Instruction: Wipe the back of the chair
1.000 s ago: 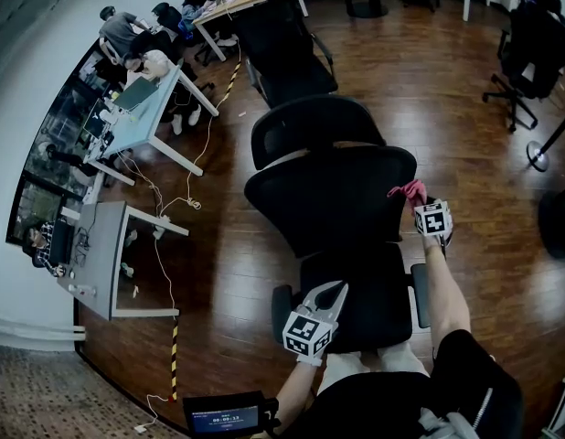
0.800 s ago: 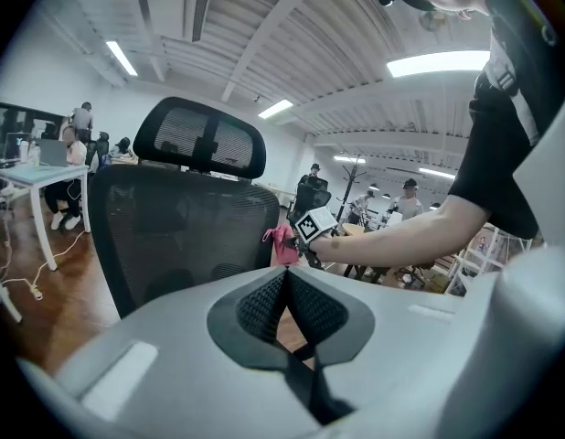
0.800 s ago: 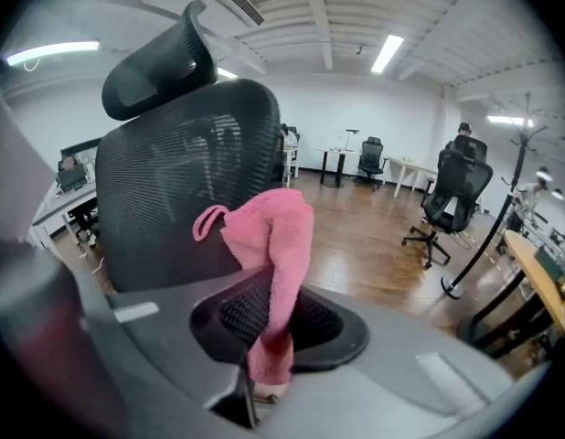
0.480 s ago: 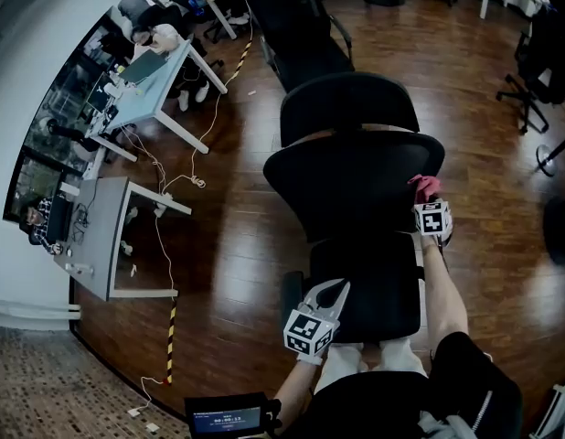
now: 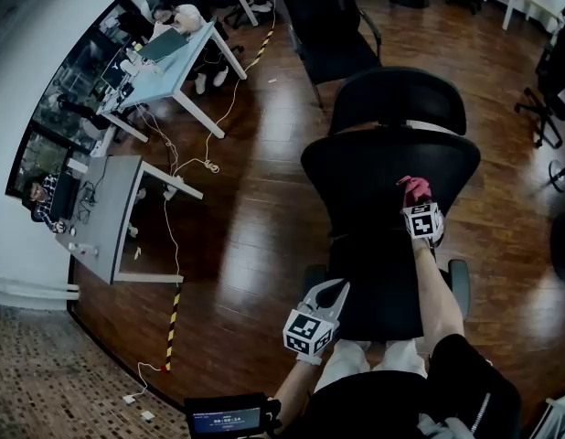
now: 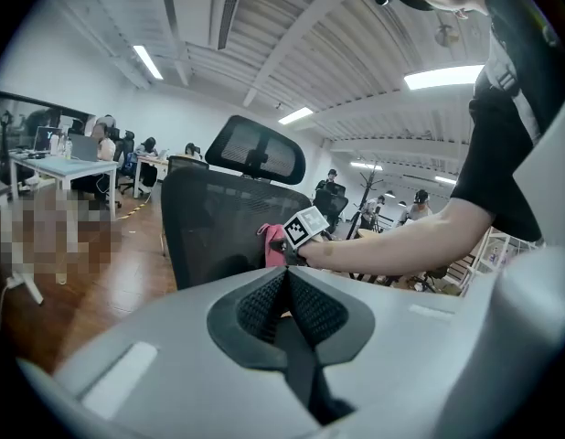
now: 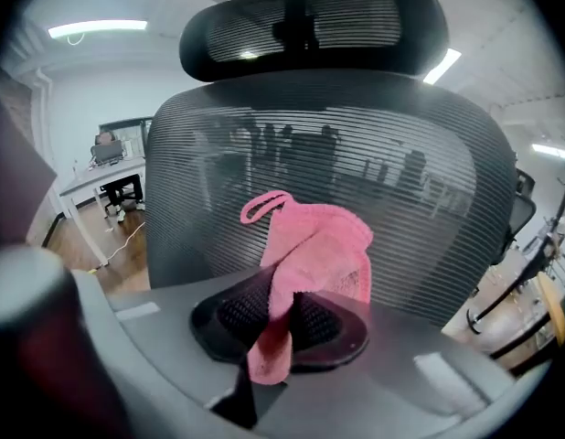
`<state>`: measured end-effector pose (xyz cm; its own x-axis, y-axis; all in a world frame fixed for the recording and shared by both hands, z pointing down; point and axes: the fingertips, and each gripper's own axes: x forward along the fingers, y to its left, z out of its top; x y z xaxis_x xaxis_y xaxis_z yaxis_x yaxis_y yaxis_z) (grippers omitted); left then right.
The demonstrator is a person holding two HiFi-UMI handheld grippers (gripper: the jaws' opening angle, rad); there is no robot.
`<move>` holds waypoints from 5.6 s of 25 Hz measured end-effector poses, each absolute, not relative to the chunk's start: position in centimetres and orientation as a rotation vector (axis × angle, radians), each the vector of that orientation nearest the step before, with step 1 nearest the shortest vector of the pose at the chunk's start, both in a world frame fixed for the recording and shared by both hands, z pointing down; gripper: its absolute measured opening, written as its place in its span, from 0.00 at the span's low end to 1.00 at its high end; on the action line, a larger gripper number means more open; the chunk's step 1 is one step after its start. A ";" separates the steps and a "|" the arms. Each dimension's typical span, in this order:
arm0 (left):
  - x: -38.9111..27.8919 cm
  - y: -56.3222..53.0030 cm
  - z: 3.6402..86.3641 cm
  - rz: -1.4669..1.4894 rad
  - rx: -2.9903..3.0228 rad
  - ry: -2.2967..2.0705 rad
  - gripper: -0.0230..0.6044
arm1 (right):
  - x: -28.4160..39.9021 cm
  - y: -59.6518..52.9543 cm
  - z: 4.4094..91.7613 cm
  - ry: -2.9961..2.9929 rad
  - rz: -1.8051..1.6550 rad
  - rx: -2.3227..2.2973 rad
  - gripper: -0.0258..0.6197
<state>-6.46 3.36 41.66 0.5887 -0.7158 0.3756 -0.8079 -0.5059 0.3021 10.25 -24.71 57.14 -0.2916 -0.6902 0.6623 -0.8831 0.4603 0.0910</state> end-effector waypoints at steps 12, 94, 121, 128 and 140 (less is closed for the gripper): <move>-12.9 4.8 42.7 0.216 2.315 -1.293 0.02 | -4.9 -22.7 58.4 -2.189 0.304 1.046 0.10; -6.7 4.5 55.5 0.198 2.291 -1.122 0.02 | -2.5 -18.3 64.1 -2.252 0.206 1.113 0.10; -5.6 4.3 56.4 0.231 2.293 -1.090 0.02 | -4.5 -16.6 68.6 -2.353 0.267 0.884 0.10; -1.4 4.0 55.8 0.253 2.332 -1.045 0.02 | 5.6 -17.7 69.2 -2.263 0.293 1.004 0.10; 4.3 4.5 56.3 0.309 2.375 -0.950 0.02 | 19.1 -18.2 70.3 -2.096 0.414 1.235 0.10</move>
<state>4.31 4.46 56.33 0.7229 -0.5624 0.4014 -0.6909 -0.5939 0.4122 19.13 -18.25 70.26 -0.3353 -0.6525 0.6795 -0.8618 0.5038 0.0585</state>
